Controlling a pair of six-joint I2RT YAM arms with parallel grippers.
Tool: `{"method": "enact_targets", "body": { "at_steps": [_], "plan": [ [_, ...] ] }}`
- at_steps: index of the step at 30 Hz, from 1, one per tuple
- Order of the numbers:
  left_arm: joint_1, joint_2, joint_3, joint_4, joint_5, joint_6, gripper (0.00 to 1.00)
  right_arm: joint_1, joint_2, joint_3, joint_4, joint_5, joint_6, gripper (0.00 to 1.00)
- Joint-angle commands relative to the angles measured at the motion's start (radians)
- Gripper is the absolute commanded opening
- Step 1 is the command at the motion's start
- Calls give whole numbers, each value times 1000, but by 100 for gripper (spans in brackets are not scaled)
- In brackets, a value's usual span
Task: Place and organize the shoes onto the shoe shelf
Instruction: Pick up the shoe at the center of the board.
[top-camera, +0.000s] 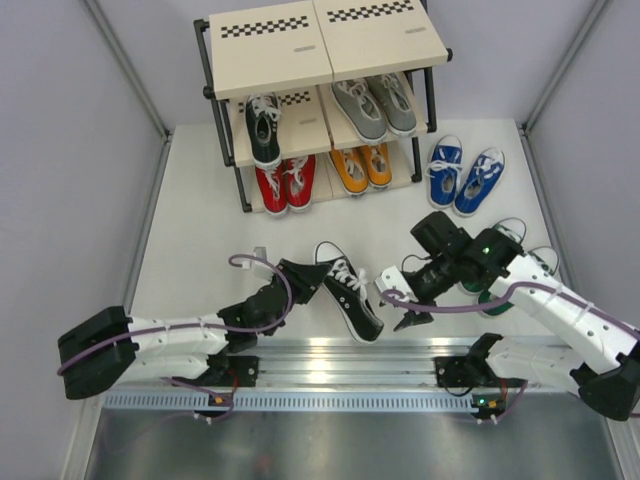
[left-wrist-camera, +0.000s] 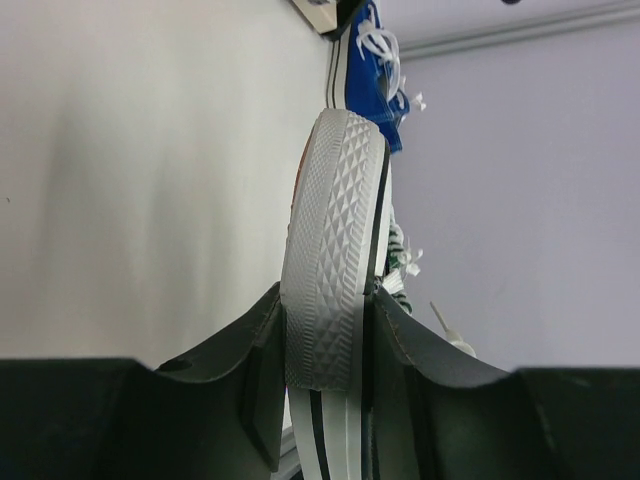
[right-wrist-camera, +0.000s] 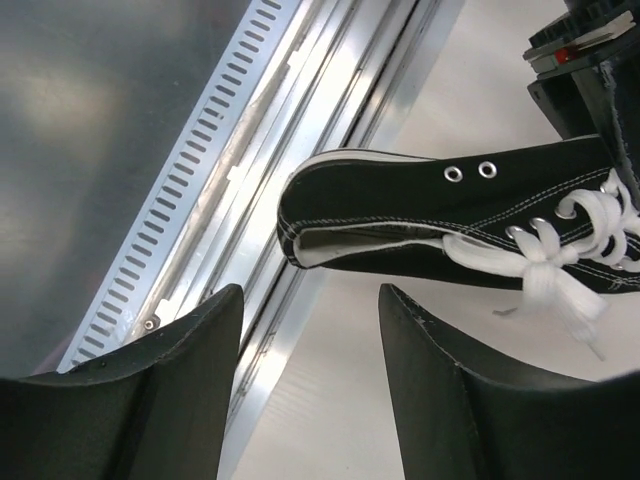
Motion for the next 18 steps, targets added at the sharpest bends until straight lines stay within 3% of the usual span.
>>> {"method": "enact_targets", "body": {
  "at_steps": [1,18],
  "plan": [
    [-12,-5,10,108,-135,-117,0,24,15,50,-31,-40,-50,56],
    [-15,18,33,109,-186,-191,0,99,109,24,90,83,-4,54]
  ]
}}
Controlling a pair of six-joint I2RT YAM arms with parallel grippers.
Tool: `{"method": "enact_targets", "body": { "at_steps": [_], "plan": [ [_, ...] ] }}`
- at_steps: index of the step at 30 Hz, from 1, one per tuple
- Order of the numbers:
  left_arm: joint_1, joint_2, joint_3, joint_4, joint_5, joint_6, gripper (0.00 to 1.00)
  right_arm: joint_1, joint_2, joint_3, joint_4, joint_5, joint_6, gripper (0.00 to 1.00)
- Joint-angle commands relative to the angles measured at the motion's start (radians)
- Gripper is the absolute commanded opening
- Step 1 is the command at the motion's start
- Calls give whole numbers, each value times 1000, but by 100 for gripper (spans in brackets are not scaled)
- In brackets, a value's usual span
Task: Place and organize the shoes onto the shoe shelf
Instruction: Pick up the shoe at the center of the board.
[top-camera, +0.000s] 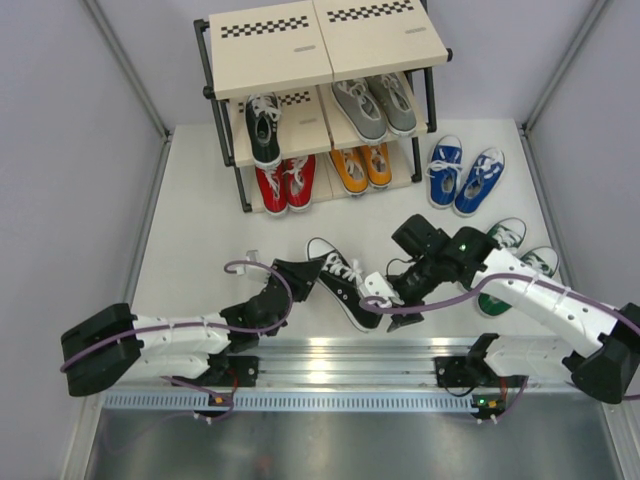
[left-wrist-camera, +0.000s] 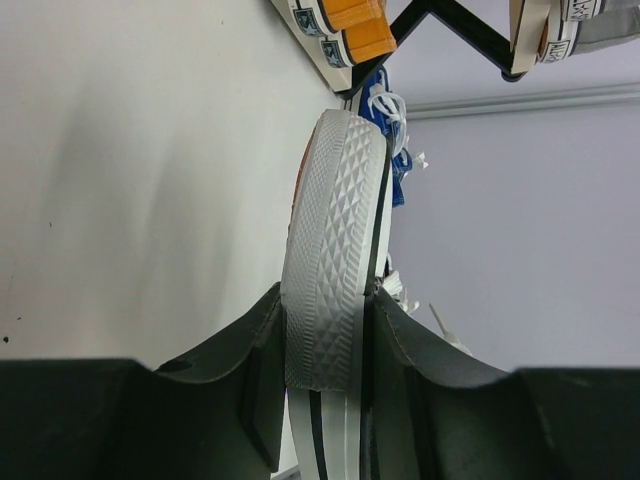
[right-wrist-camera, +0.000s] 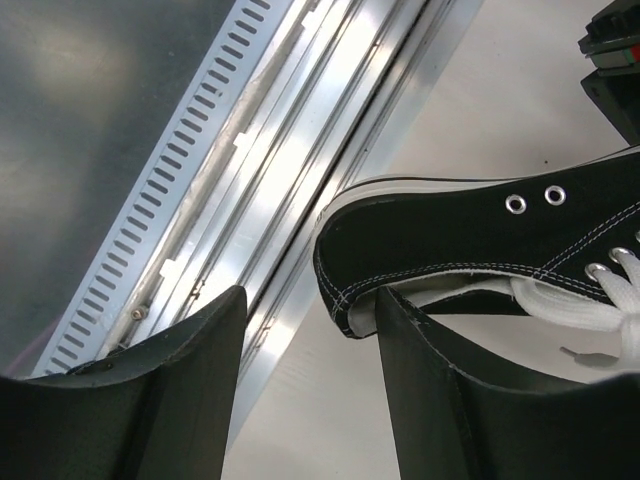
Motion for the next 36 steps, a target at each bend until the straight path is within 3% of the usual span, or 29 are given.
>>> {"method": "enact_targets", "body": {
  "at_steps": [1,16,19,26,29,33,34,36],
  "plan": [
    [-7,-20,32,112,-43,-96,0,25,10,13,71,29,4,54],
    [-12,-62,35,112,-106,-128,0,68,70,-21,150,138,4,38],
    [-13,-57,38,113,-107,-142,0,76,81,-10,151,175,-3,31],
    [-13,-74,39,113,-89,-108,0,85,78,5,116,207,-43,0],
    [-12,-92,39,113,-73,-47,0,86,52,40,79,225,-54,0],
    [-12,-125,18,110,-34,53,28,86,17,93,44,293,-54,0],
    [-12,-132,10,104,-24,61,42,86,3,111,39,308,-54,0],
    [-13,-157,-16,92,0,82,50,86,-8,126,33,348,-52,0]
  ]
}}
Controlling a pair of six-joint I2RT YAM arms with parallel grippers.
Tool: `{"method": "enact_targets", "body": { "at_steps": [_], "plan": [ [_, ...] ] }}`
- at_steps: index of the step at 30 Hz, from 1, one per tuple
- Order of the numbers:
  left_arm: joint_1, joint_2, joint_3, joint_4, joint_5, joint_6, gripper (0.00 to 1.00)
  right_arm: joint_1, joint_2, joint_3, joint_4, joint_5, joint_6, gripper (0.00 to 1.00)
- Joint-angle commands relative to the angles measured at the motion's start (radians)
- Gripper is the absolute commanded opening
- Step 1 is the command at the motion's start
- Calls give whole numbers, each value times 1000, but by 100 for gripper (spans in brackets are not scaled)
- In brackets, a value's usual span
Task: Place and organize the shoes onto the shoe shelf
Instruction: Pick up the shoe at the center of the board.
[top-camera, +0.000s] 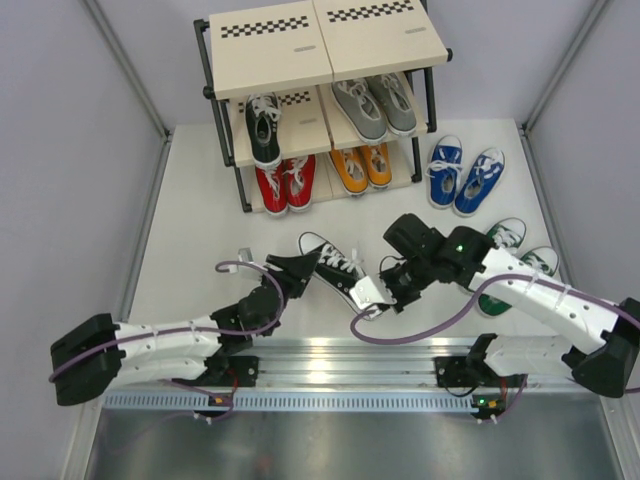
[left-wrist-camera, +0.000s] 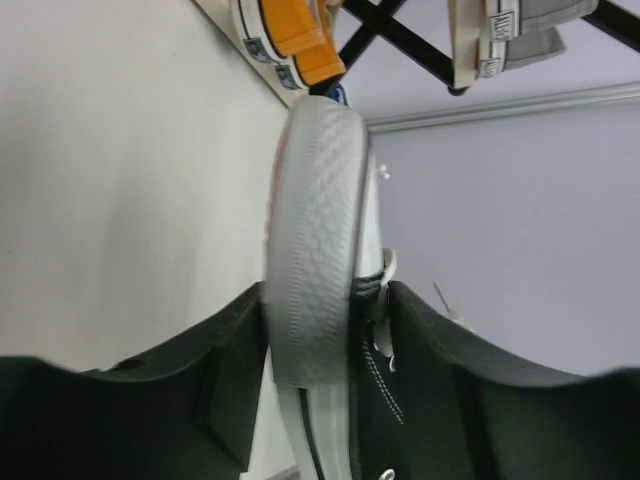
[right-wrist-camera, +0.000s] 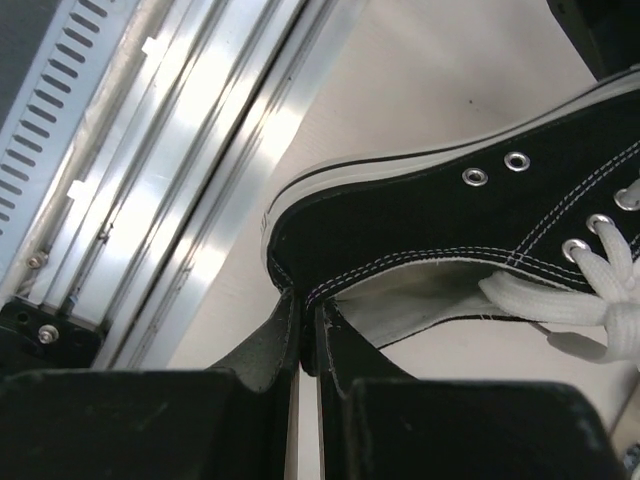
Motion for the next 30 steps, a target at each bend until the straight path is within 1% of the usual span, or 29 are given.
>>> {"method": "enact_targets", "body": {
  "at_steps": [1,3,4,5,7,8,9,11,12,16,18,19,20,22,23,24,25,27,29,30],
  "plan": [
    [-6,-58,-24,112,58,22,58,10,-51,91,-20,100,-21,0],
    [-6,-82,-38,82,76,52,63,12,-57,112,-32,133,-23,0],
    [-6,-93,-47,69,82,61,67,10,-60,135,-34,142,-23,0],
    [-6,-105,-50,34,88,75,69,10,-60,148,-38,151,-21,0],
    [-6,-150,-49,-9,99,114,71,6,-57,183,-52,167,-18,0],
    [-6,-190,-43,-30,102,159,77,4,-56,191,-52,173,-15,0],
    [-6,-213,-35,-111,105,175,77,4,-54,198,-54,188,-16,0],
    [-6,-289,6,-206,105,233,81,1,-50,212,-49,206,-10,0],
    [-6,-315,23,-334,102,245,82,1,-48,226,-51,219,-9,0],
    [-6,-434,110,-571,78,340,82,-4,-33,281,-57,269,-10,0],
    [-6,-484,181,-657,64,429,82,-4,-21,321,-61,300,-18,0],
    [-6,-498,210,-738,49,466,82,-5,-16,333,-61,308,-20,0],
    [-6,-515,279,-768,44,559,82,-5,-13,346,-63,315,-23,0],
    [-6,-524,352,-864,24,655,82,-5,2,389,-66,320,-21,0],
    [-6,-529,385,-886,17,760,82,-5,9,404,-65,321,-21,0],
    [-6,-532,446,-902,6,813,82,-5,24,439,-64,326,-20,0],
    [-6,-532,475,-949,-20,907,83,-5,33,462,-66,331,-17,0],
    [-6,-532,562,-986,-30,1011,85,-5,64,534,-63,346,-9,0],
    [-6,-540,609,-1049,-68,1121,87,-5,93,589,-58,370,-3,0],
    [-6,-543,623,-1063,-72,1153,87,-5,120,640,-45,380,-1,0]
  ]
}}
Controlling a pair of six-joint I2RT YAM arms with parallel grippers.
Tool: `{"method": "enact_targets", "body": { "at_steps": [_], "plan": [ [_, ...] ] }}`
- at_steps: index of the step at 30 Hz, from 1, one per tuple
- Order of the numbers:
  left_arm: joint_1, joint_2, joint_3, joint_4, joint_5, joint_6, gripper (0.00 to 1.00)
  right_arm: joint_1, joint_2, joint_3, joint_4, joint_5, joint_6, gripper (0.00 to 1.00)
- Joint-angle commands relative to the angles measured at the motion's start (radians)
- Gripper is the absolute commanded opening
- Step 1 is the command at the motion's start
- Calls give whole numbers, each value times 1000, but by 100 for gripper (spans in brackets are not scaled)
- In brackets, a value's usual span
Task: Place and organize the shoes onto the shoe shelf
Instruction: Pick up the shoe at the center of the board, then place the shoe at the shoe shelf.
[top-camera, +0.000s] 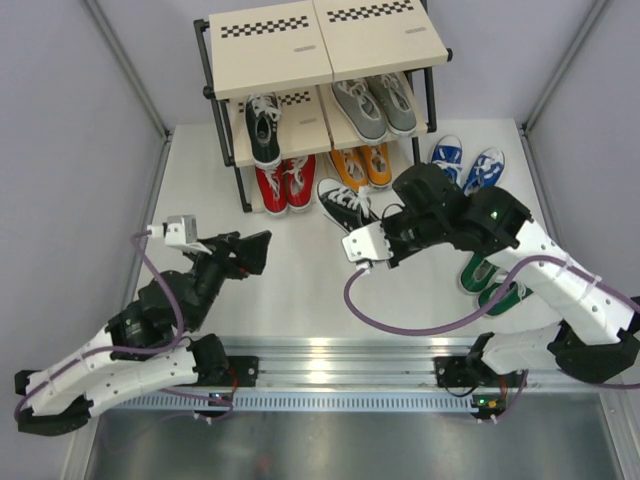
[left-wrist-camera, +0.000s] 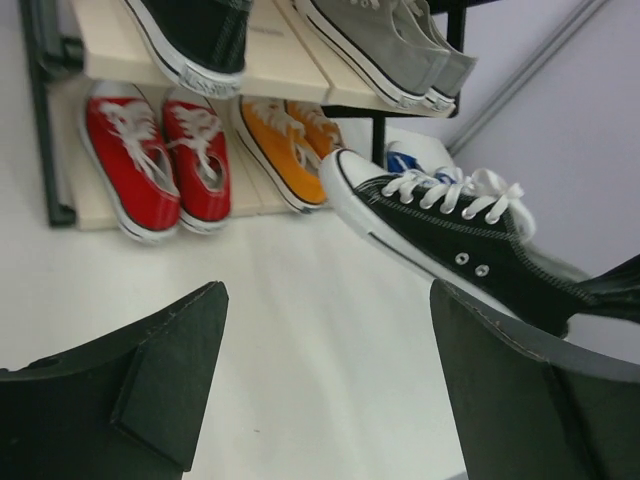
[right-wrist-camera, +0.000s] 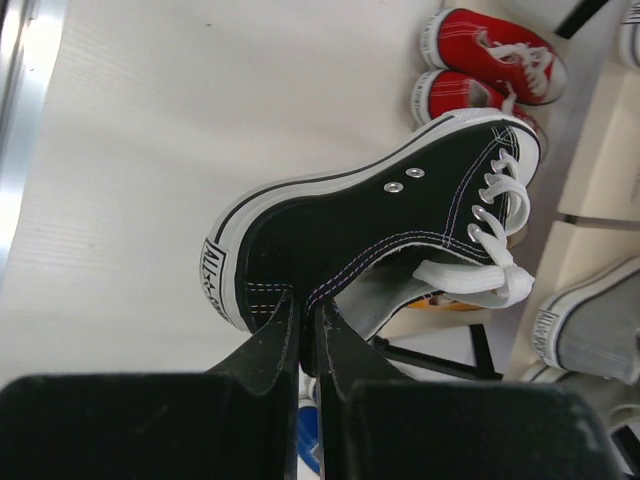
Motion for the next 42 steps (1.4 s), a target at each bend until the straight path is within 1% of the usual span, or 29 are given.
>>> {"method": "enact_targets", "body": {
  "at_steps": [1,2,4,9,13,19,23,29,35,42],
  "plan": [
    [-5,-29,78,-155,-70,286,88,-2,44,166,116,64,-3,0],
    [-5,-41,76,-172,-87,321,88,-1,60,208,126,92,-3,0],
    [-5,-90,47,-181,-101,337,89,-1,104,245,164,123,-3,0],
    [-5,-211,-52,-178,-119,292,90,-1,213,356,259,213,11,0],
    [-5,-328,-118,-169,-90,265,91,-1,297,417,334,268,20,0],
    [-5,-406,-132,-152,-56,272,91,-4,458,534,438,366,23,0],
    [-5,-399,-132,-153,-40,280,91,-14,555,612,504,437,12,0],
    [-5,-399,-131,-152,-23,283,91,-42,681,686,563,457,8,0],
    [-5,-402,-131,-152,-15,288,91,-54,741,735,630,494,29,0],
    [-5,-402,-131,-152,-9,289,91,-67,764,735,676,477,38,0]
  ]
}}
